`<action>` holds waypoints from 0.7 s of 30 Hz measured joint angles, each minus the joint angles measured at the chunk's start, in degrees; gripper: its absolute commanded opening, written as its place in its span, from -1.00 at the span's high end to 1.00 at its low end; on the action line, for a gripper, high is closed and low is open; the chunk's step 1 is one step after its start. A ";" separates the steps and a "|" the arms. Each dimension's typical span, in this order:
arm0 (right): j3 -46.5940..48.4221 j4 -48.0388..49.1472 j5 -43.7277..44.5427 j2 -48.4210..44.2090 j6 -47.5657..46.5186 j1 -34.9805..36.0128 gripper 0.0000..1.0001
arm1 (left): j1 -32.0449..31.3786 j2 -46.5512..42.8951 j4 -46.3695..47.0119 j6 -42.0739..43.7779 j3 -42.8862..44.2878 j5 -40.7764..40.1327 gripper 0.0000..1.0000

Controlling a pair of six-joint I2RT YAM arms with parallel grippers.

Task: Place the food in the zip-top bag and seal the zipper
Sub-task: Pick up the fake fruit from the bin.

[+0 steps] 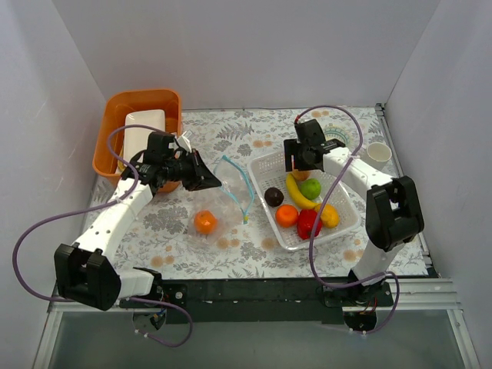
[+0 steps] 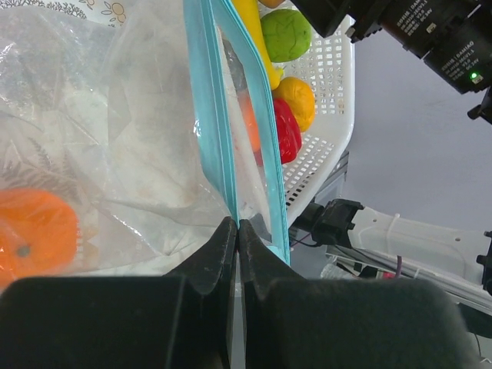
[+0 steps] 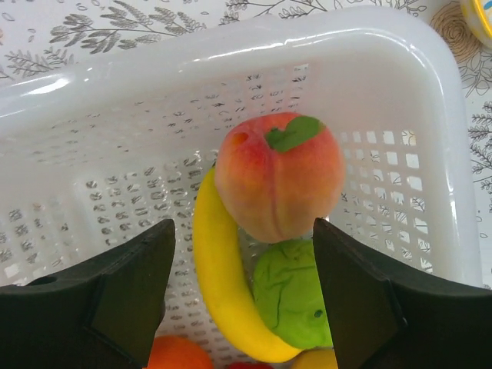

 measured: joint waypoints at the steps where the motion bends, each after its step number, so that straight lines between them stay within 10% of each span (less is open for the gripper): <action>1: 0.31 0.00 0.20 0.70 -0.15 -0.20 -0.59 | 0.00 -0.22 0.28 0.11 -0.33 0.00 1.00; 11: 1.90 1.38 1.88 7.34 -4.17 -1.51 -0.56 | 0.00 -2.34 1.60 1.60 -1.40 0.09 1.00; 17: 4.44 2.08 1.01 9.49 -5.62 -1.81 0.37 | 0.00 -2.49 1.60 2.86 -1.40 0.85 1.00; 21: 3.89 2.82 0.33 9.14 -5.73 -1.86 0.54 | 0.00 -2.49 1.44 3.08 -1.40 0.92 1.00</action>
